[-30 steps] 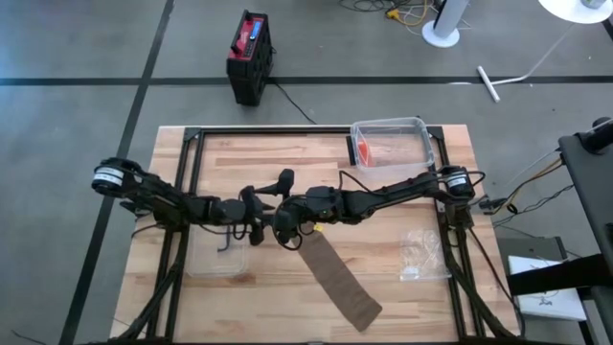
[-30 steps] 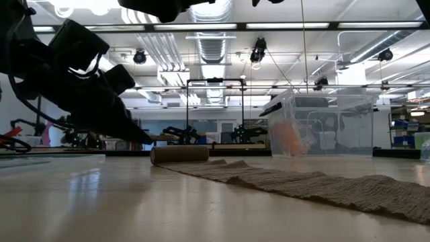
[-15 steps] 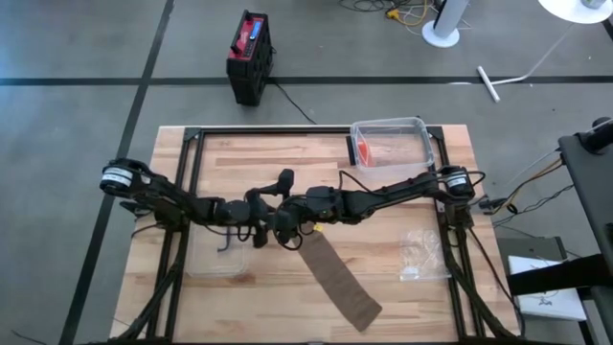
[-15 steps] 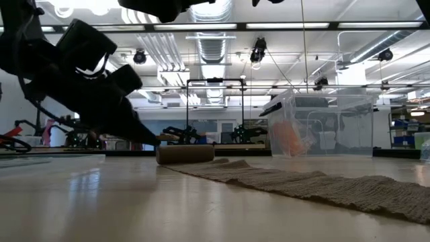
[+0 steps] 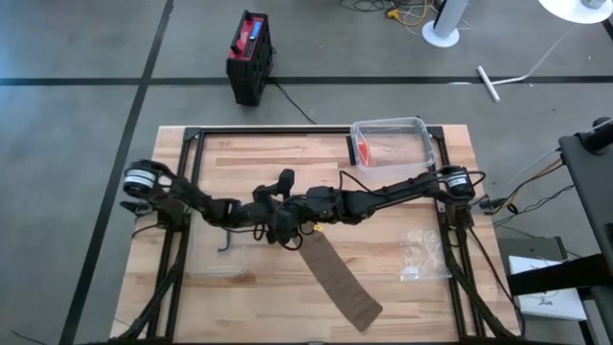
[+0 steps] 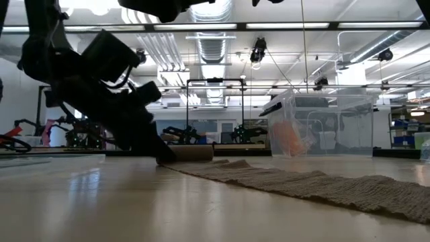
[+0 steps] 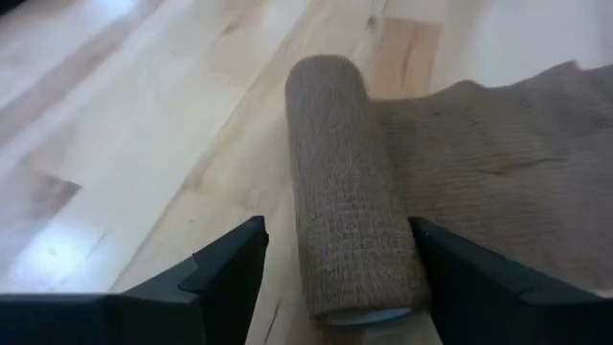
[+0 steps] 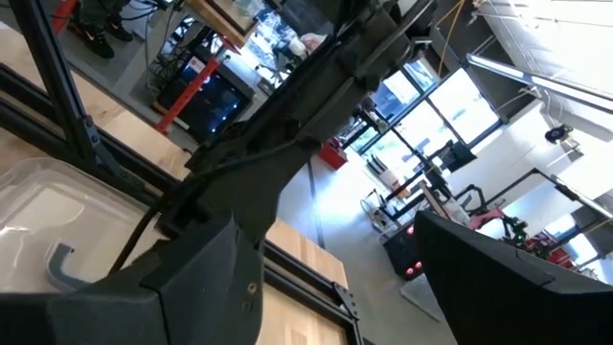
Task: Roll bandage
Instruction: Roll the brown bandage
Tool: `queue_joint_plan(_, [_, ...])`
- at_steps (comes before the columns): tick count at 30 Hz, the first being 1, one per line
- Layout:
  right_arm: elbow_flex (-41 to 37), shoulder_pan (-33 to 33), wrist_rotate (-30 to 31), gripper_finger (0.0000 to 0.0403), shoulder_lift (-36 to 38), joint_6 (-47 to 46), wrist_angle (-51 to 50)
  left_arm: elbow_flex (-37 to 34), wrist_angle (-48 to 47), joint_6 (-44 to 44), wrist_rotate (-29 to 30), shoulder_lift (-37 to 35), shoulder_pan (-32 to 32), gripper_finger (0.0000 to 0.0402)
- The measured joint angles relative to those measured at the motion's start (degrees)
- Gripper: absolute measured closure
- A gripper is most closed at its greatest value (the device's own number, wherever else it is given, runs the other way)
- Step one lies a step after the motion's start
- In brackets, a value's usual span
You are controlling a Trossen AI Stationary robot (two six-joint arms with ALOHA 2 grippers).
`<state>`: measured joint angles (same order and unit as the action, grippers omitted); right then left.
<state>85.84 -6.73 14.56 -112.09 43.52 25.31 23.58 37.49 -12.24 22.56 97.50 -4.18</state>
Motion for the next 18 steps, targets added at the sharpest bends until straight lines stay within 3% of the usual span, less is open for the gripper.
queue_joint_plan(10, [0.0,0.0,0.0,0.0094,0.0,0.0,-0.3,-0.2,0.5,-4.5,0.0,0.9,0.2,0.0185])
queue_joint_plan(18, [0.0,0.0,0.0,0.0094,0.0,0.0,-1.2,-1.1,0.6,-5.3,0.0,-1.1,0.6,0.0169])
